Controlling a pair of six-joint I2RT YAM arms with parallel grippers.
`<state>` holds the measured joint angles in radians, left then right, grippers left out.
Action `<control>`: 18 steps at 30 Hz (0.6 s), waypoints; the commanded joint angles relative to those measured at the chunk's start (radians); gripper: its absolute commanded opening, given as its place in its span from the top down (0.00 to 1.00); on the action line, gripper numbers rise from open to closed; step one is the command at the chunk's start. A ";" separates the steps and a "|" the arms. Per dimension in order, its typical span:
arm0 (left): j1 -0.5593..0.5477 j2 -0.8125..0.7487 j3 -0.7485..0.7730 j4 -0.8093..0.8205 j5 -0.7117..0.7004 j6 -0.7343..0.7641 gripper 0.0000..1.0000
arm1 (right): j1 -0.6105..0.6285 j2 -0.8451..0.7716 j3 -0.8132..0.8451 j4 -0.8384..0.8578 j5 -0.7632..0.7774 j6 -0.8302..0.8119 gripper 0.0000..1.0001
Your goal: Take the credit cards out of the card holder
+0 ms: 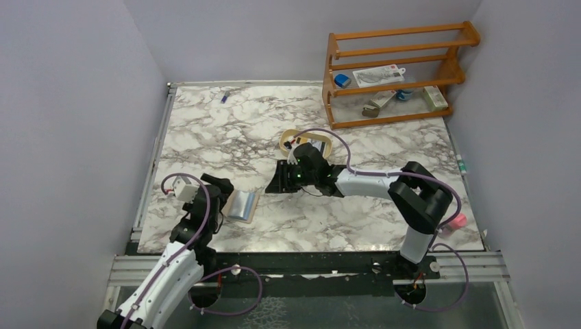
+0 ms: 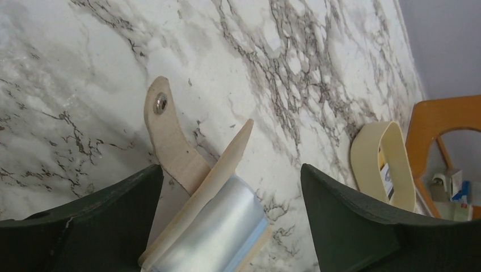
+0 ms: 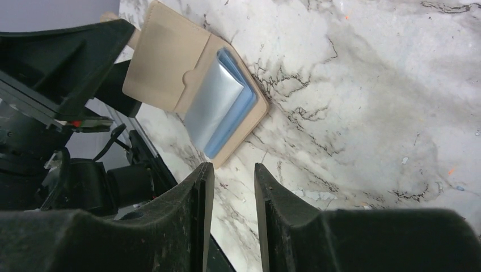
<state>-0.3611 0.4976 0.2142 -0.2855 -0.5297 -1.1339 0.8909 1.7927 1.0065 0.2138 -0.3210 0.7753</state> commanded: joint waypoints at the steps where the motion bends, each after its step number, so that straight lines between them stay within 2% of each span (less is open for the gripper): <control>1: 0.005 0.016 -0.047 0.036 0.087 0.006 0.14 | 0.002 -0.002 -0.024 -0.010 -0.016 -0.026 0.62; 5: 0.005 0.006 -0.090 0.065 0.096 -0.013 0.29 | -0.005 -0.027 -0.049 -0.004 -0.016 -0.031 0.62; 8: 0.005 0.019 -0.090 0.065 0.081 -0.007 0.46 | -0.017 -0.047 -0.067 0.001 -0.019 -0.036 0.62; 10: 0.005 0.027 -0.082 0.076 0.071 0.004 0.64 | -0.023 -0.056 -0.077 0.007 -0.022 -0.039 0.62; 13: 0.005 0.034 -0.069 0.132 0.073 0.027 0.97 | -0.026 -0.070 -0.102 0.033 -0.036 -0.042 0.62; 14: 0.005 0.037 -0.063 0.156 0.076 0.031 1.00 | -0.028 -0.074 -0.115 0.054 -0.043 -0.041 0.62; 16: 0.005 0.040 -0.052 0.211 0.091 0.025 1.00 | -0.029 -0.082 -0.158 0.125 -0.069 -0.028 0.62; 18: 0.005 0.044 -0.042 0.274 0.114 -0.008 1.00 | -0.034 -0.090 -0.224 0.237 -0.089 0.021 0.41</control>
<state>-0.3611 0.5365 0.1272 -0.1646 -0.4572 -1.1236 0.8677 1.7401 0.8749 0.2726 -0.3508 0.7582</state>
